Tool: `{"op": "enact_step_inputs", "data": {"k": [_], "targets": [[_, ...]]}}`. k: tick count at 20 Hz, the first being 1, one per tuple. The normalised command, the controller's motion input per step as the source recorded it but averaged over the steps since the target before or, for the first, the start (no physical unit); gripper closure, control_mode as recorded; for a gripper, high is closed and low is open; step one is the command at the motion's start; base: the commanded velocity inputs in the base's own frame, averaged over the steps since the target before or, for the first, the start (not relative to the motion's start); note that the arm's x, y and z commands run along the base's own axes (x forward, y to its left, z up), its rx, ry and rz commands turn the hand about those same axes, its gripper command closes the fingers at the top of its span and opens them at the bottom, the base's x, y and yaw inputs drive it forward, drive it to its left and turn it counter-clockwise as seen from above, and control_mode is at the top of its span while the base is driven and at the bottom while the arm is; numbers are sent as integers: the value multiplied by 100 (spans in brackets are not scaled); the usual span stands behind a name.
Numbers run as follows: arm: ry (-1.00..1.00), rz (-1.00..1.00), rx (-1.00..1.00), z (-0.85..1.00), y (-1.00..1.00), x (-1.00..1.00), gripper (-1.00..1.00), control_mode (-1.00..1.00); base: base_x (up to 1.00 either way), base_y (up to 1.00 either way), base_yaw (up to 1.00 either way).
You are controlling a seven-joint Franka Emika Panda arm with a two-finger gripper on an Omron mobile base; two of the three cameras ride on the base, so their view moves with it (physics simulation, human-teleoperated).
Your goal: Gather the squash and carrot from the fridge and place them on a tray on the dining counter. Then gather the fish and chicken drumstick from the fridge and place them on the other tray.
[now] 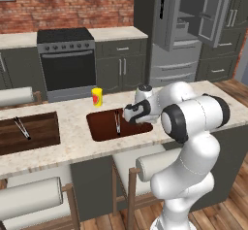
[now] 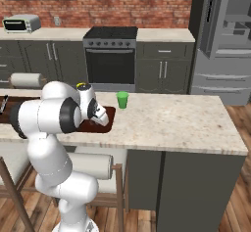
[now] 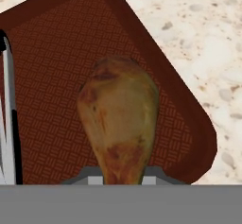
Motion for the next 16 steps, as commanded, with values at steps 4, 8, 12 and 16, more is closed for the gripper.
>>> {"op": "enact_step_inputs", "data": {"k": [4,8,12,16], "targets": [[0,0,0,0,0,0,100,-100,0,0,0],[0,0,2,-8,0,2,100,-100,0,0,0],[0,0,8,-27,0,3,100,-100,0,0,0],[0,1,6,-29,0,14,100,-100,0,0,0]]}}
